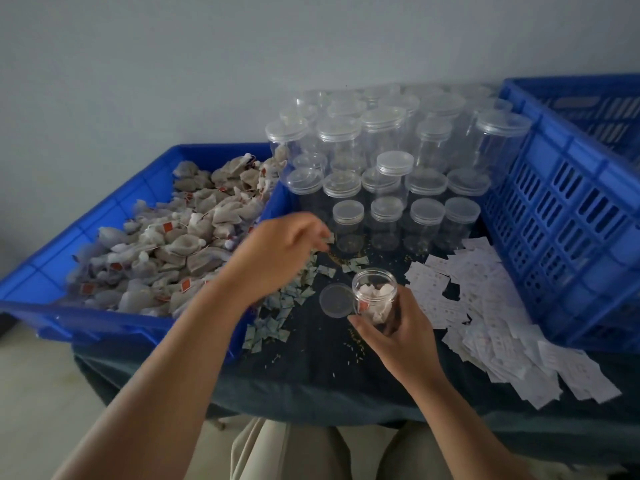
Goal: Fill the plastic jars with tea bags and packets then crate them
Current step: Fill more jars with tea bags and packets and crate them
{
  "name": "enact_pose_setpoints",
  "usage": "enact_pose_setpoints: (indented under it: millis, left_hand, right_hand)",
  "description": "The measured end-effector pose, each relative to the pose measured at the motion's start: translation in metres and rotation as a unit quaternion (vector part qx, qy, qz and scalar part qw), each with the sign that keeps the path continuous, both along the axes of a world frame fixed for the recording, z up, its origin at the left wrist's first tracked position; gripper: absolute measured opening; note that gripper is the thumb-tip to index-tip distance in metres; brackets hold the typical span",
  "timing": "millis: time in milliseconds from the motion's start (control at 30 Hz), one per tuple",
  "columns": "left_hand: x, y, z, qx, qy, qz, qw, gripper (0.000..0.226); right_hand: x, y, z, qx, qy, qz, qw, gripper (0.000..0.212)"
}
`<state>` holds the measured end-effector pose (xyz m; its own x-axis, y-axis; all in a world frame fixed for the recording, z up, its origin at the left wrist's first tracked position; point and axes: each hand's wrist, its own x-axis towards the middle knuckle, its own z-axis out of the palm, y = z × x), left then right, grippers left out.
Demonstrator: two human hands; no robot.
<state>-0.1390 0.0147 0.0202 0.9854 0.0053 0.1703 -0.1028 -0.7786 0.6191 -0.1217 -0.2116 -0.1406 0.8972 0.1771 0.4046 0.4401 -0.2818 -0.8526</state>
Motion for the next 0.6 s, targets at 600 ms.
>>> enact_pose_setpoints:
  millis: [600]
  left_hand:
    - [-0.014,0.137,-0.023,0.008,-0.007,0.274,0.962,0.028]
  right_hand:
    - [0.0,0.002,0.001,-0.02,0.013,0.015,1.0,0.044]
